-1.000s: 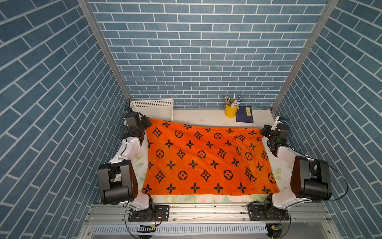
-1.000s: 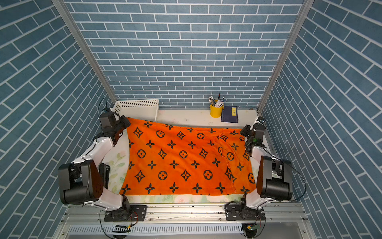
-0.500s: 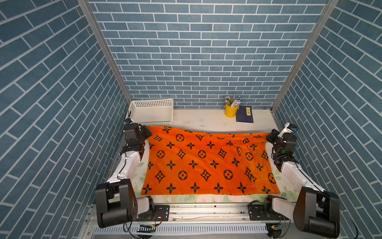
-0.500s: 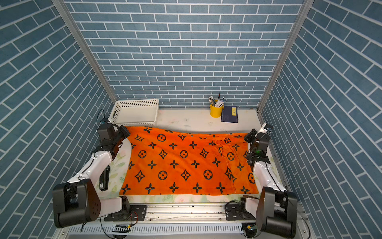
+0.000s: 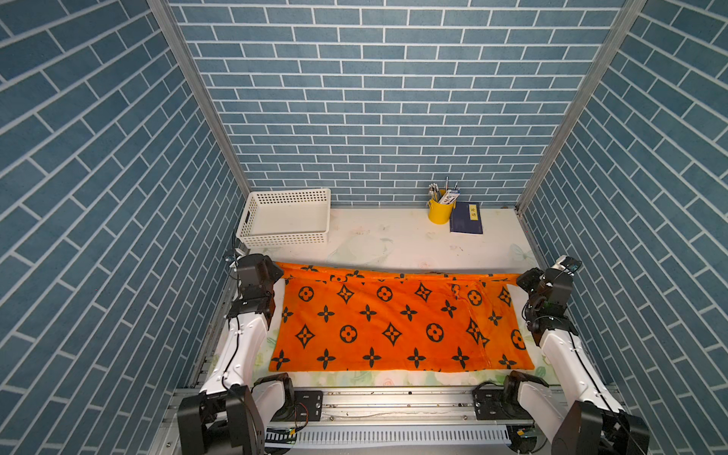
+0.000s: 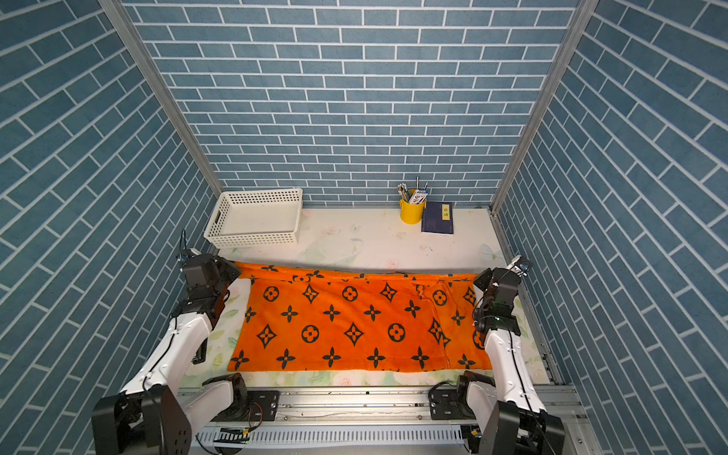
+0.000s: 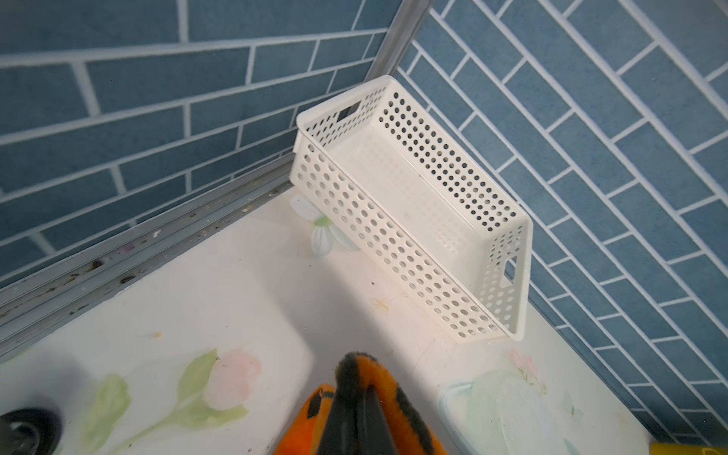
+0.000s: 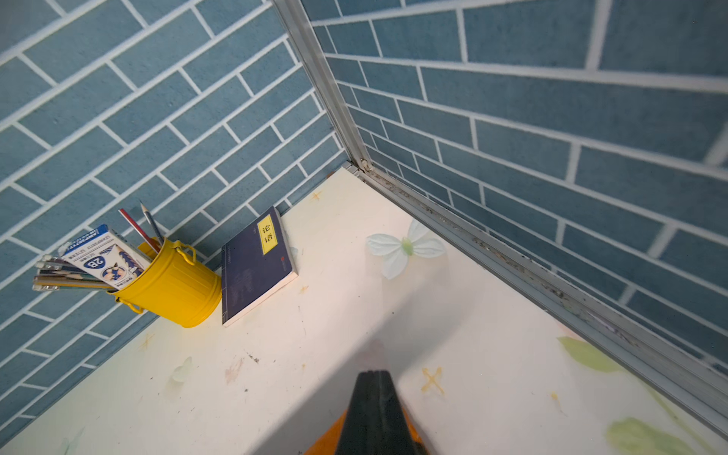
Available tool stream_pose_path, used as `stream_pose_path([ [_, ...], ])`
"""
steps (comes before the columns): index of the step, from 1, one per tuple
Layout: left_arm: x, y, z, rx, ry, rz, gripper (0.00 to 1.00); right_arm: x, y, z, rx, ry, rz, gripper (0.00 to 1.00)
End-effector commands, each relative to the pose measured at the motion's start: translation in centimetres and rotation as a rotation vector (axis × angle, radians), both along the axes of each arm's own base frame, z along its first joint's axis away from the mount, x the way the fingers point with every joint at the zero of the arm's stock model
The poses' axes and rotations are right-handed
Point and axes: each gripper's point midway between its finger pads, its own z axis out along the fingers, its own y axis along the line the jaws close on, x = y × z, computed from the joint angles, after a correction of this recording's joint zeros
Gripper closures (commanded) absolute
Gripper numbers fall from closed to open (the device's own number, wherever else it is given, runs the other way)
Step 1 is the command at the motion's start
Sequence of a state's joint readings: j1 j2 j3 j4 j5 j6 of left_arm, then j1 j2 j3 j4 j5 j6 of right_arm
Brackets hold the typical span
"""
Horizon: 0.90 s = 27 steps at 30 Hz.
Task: Roll up the pillowcase
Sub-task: Fold the pillowcase at the center of the board.
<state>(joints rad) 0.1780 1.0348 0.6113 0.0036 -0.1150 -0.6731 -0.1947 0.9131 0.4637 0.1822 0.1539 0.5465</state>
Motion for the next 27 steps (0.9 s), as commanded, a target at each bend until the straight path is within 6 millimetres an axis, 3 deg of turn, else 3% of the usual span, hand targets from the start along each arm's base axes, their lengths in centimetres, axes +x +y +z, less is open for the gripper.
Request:
stream_pose_path([
  [1,-2.4,1.6,-1.1,-0.004,0.046,0.13,1.0,-2.3,-1.4,-1.3,0.032,0.054,-0.118,1.0],
  [9,-6.3,2.1,-2.9,-0.057,0.133,0.245,1.0,-6.9,-2.6,-4.0,0.088,0.177,-0.281,1.0],
  [14,-8.9,2.7,-3.5,-0.068,0.208,0.339,1.0,-9.3,-2.9,-4.4,0.087,0.198,-0.338,1.0],
  [22,-12.6,2.8,-4.7,-0.078,0.307,0.431,1.0,-12.4,-2.6,-6.4,0.127,0.263,-0.393,1.0],
  [27,-13.4,2.4,-6.2,-0.101,0.331,0.43,1.0,-13.0,-2.6,-5.9,0.139,0.218,-0.406,1.0],
])
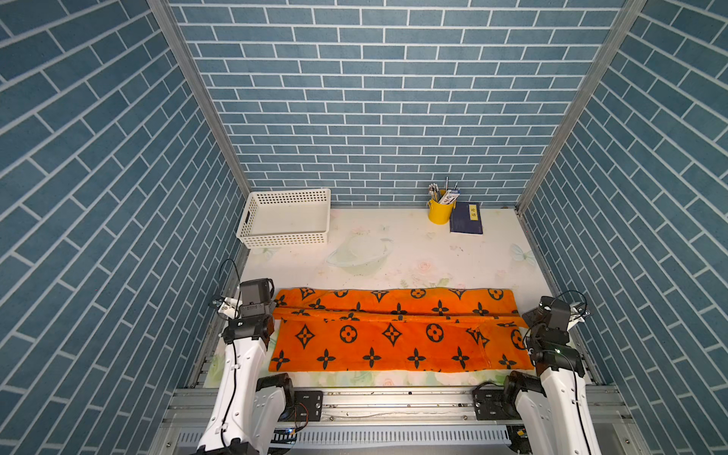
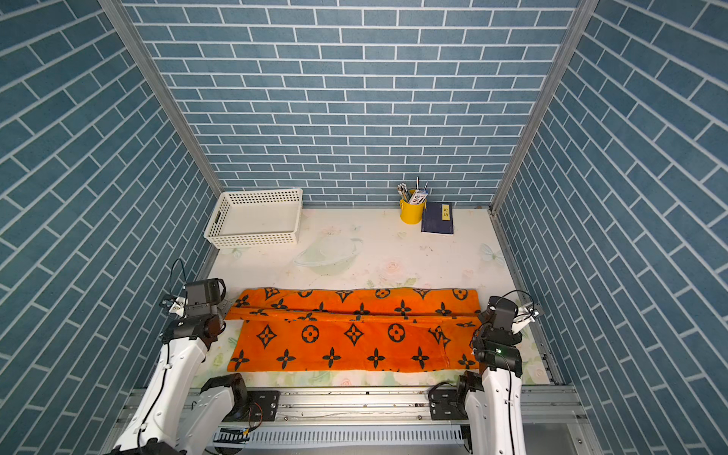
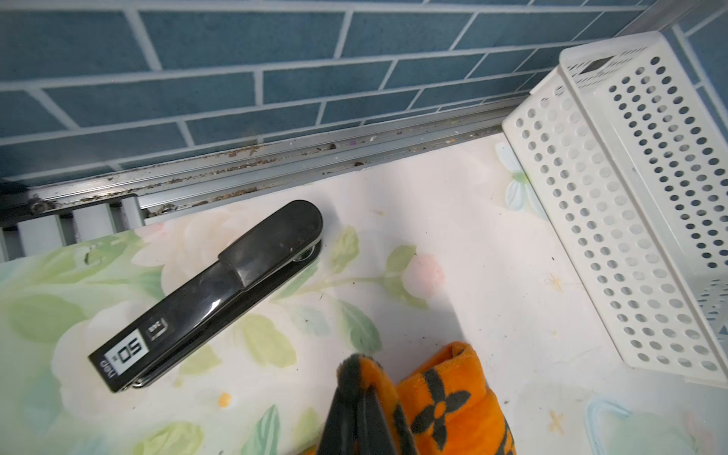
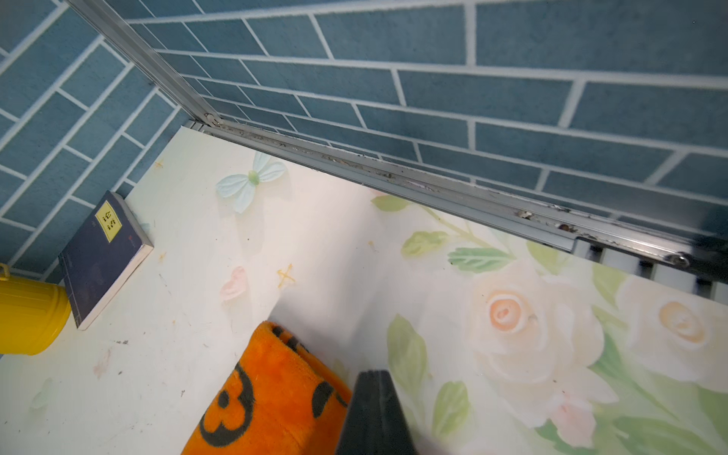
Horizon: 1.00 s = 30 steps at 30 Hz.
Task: Roll up the pillowcase
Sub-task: Fold the pillowcase at the center of the board.
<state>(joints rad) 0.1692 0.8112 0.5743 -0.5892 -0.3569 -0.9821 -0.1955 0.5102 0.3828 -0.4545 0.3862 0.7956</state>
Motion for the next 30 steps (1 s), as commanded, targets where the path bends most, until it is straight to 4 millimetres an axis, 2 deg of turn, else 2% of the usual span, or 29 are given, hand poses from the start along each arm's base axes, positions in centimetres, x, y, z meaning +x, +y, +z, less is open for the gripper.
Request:
stream_pose_path([
  [1,-1.7,0.6,-1.0,0.018,0.046,0.058,1.0,-1.4,-1.0,-0.1,-0.007,0.004,-0.09,1.0],
  [9,-3.1,1.0,-1.3,0.032,0.073,0.112,1.0,-4.3,-2.6,-0.8,-0.006,0.031,-0.287,1.0],
  [15,-4.4,1.1,-1.2,0.027,0.094,0.161,1.0,-5.0,-2.8,-1.0,0.001,0.035,-0.332,1.0],
  [30,-4.2,0.2,-1.5,-0.032,0.095,0.14,1.0,-4.9,-2.6,-1.0,0.01,0.035,-0.323,1.0],
])
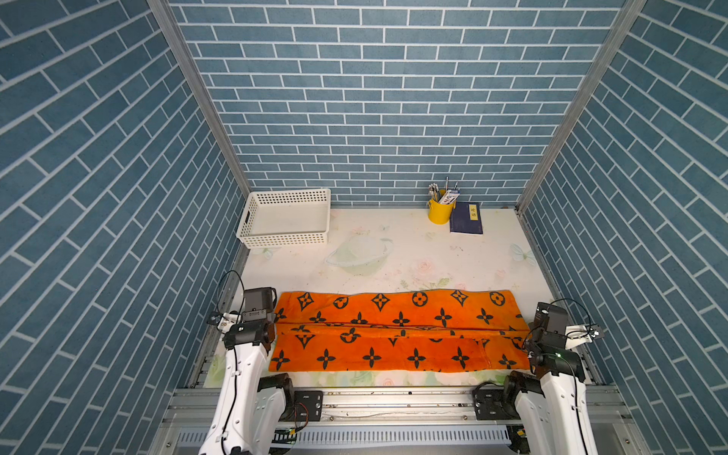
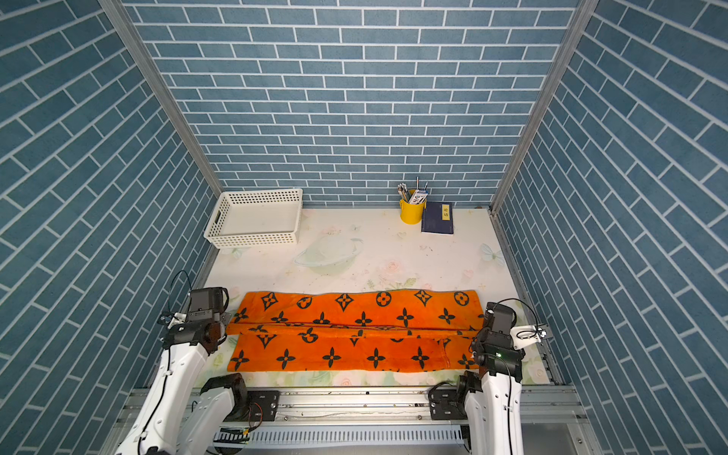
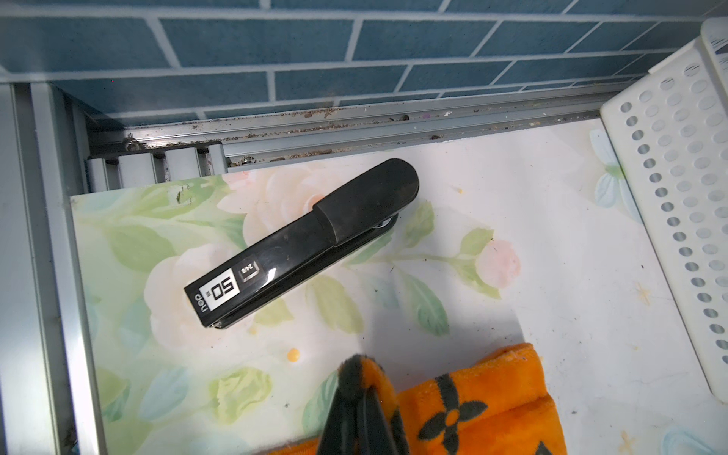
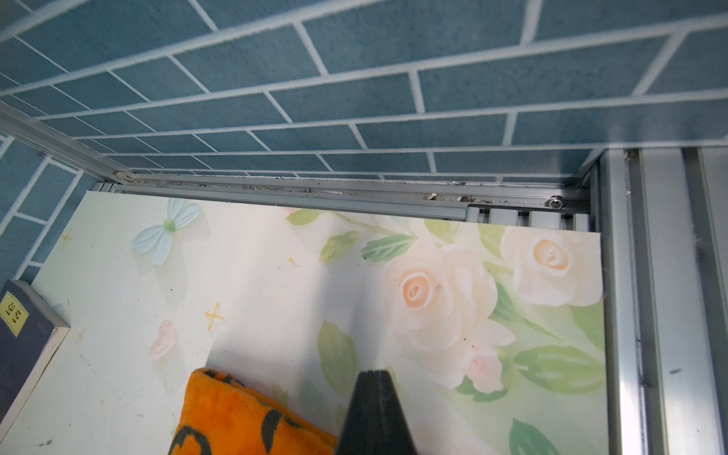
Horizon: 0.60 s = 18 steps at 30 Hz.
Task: Roll up the pillowcase
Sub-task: Fold the pillowcase at the center of the board.
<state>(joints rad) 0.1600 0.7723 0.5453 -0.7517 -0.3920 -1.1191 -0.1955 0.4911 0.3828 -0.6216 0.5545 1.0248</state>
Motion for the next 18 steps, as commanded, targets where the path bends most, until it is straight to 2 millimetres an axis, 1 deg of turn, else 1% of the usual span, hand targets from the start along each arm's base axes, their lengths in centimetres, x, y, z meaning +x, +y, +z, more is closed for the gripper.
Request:
stream_pose_path([
  [1,-0.5,0.4,0.8,0.022,0.009,0.027,1.0,-0.9,-0.8,0.6,-0.033,0.006,-0.06,1.0],
  [4,-0.8,0.1,0.9,0.009,0.018,0.029,1.0,-1.2,-0.7,0.8,-0.024,0.0,-0.071,1.0],
  [8,-1.2,-0.3,1.0,-0.007,0.032,0.035,1.0,-2.1,-0.7,0.9,0.003,-0.027,-0.122,1.0],
  [10,-1.4,-0.2,1.0,-0.004,0.039,0.037,1.0,-2.0,-0.7,1.0,-0.001,-0.043,-0.123,1.0],
  [15,-1.6,-0.4,0.9,-0.01,0.048,0.032,1.0,-2.0,-0.7,0.7,0.003,-0.03,-0.119,1.0],
  [16,-1.6,-0.4,0.9,-0.011,0.048,0.031,0.99,-2.0,-0.7,0.8,0.001,-0.03,-0.116,1.0],
  [17,-1.6,-0.5,1.1,-0.011,0.043,0.028,0.93,-1.9,-0.7,0.9,-0.003,-0.03,-0.114,0.92],
  [18,-1.7,-0.5,1.3,-0.011,0.04,0.027,0.82,-1.9,-0.7,1.0,-0.006,-0.032,-0.112,0.79],
])
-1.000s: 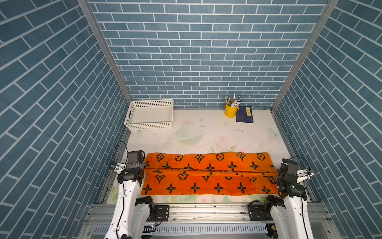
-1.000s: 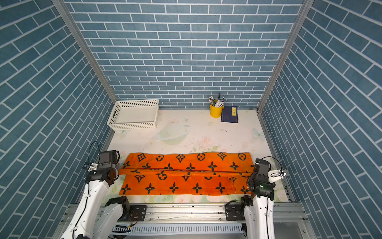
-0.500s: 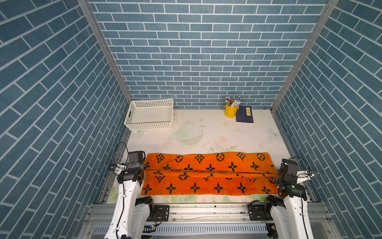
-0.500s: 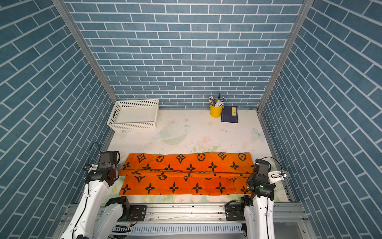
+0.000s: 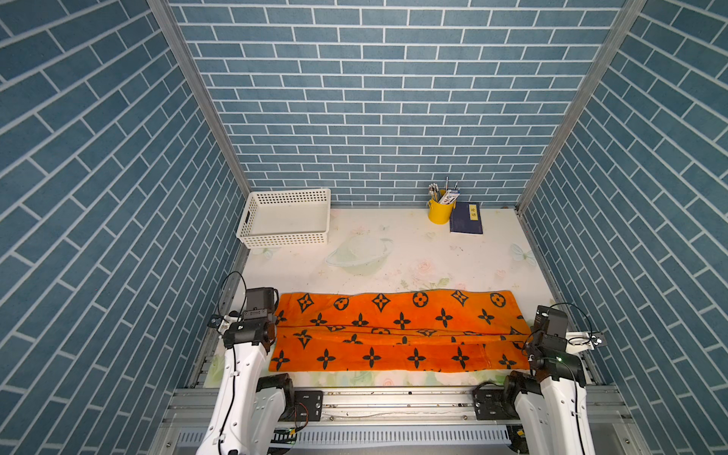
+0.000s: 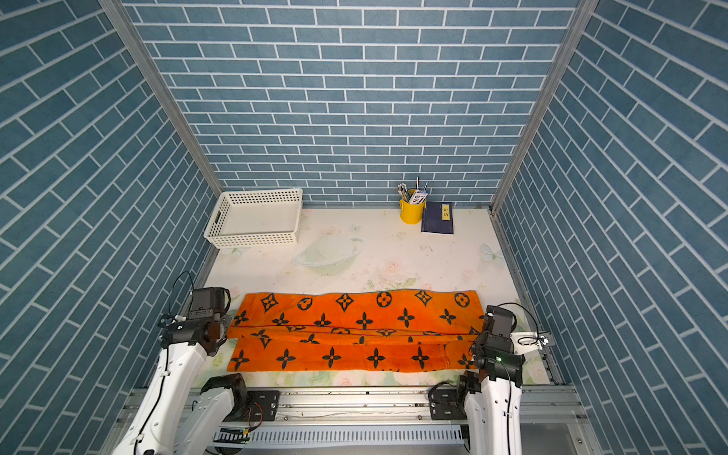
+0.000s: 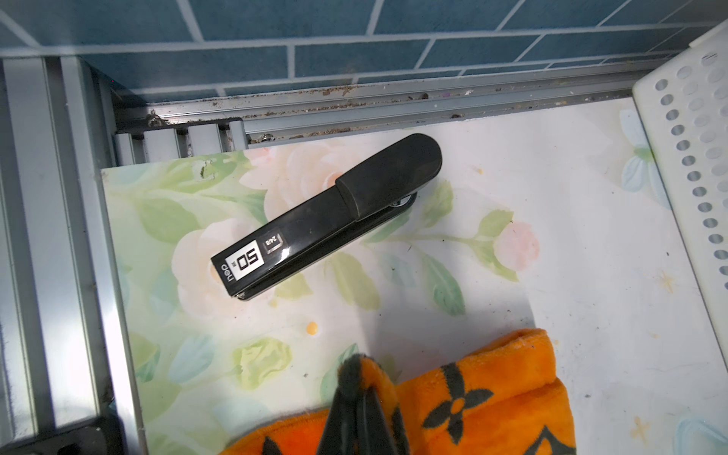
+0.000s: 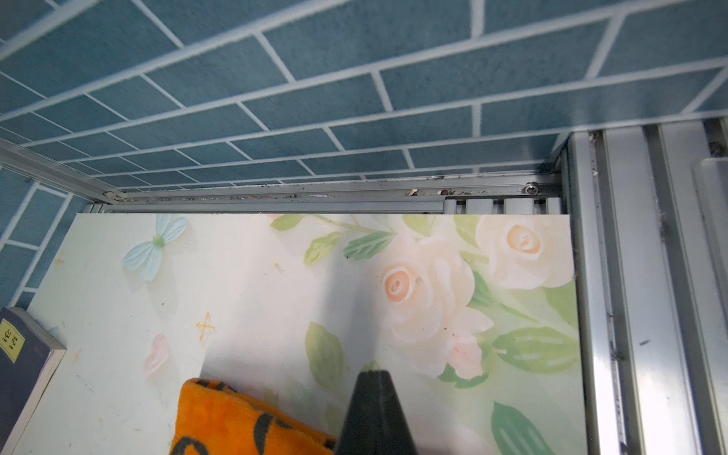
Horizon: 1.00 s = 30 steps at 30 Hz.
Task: Roll up the pillowcase
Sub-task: Fold the pillowcase at the center of the board, then move the pillowcase to the center of the board.
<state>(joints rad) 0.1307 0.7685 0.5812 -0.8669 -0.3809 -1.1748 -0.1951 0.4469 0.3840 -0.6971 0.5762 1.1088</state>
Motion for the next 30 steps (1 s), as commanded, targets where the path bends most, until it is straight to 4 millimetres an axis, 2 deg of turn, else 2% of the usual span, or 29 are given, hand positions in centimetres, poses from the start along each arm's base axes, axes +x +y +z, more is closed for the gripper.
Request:
stream_pose_path([
  [1,-0.5,0.4,1.4,0.031,-0.01,0.016,0.67,-0.5,-0.7,1.4,-0.037,-0.01,-0.044,0.66],
  [2,-0.6,0.3,1.6,0.031,-0.015,0.013,0.38,-0.5,-0.7,1.4,-0.036,-0.014,-0.042,0.48],
  [3,-0.8,0.3,1.9,0.02,-0.033,0.037,0.2,-0.3,-0.6,1.4,-0.036,-0.014,-0.032,0.38],
  [4,-0.8,0.2,2.2,0.018,-0.04,0.037,0.12,-0.1,-0.5,1.4,-0.037,-0.015,-0.02,0.32],
  [6,-0.6,0.2,3.0,0.022,-0.065,0.028,0.06,0.3,-0.4,1.8,-0.037,-0.022,0.003,0.27],
  [8,0.0,0.2,4.1,0.04,-0.093,0.003,0.09,1.5,-0.1,2.5,-0.054,-0.04,0.067,0.28],
  [10,1.4,0.1,5.3,0.064,-0.121,-0.056,0.12,3.6,0.6,3.5,-0.068,-0.074,0.173,0.35],
  [11,2.7,-0.1,5.9,0.075,-0.154,-0.103,0.15,4.9,1.3,4.0,-0.066,-0.091,0.246,0.41],
  [13,5.5,-1.2,6.4,0.076,-0.212,-0.23,0.22,6.8,2.8,3.9,-0.03,-0.102,0.359,0.44],
  [15,8.1,-2.7,6.2,0.048,-0.252,-0.339,0.29,8.4,4.9,2.5,0.035,-0.09,0.481,0.49],
  [19,11.7,-6.0,3.0,-0.061,-0.246,-0.525,0.38,9.8,8.8,-1.2,0.121,0.029,0.663,0.55],
  [22,12.1,-7.5,-0.8,-0.111,-0.144,-0.587,0.55,10.5,11.8,-3.8,0.144,0.155,0.78,0.56],
  [24,11.6,-7.7,-2.8,-0.125,-0.083,-0.583,0.64,10.8,13.2,-5.1,0.162,0.202,0.828,0.57],
  [28,11.5,-7.7,-5.0,-0.138,-0.043,-0.577,0.65,11.1,14.7,-7.6,0.217,0.244,0.873,0.57],
  [30,12.1,-7.8,-5.9,-0.147,-0.024,-0.582,0.66,12.2,14.9,-8.4,0.208,0.253,0.89,0.59],
])
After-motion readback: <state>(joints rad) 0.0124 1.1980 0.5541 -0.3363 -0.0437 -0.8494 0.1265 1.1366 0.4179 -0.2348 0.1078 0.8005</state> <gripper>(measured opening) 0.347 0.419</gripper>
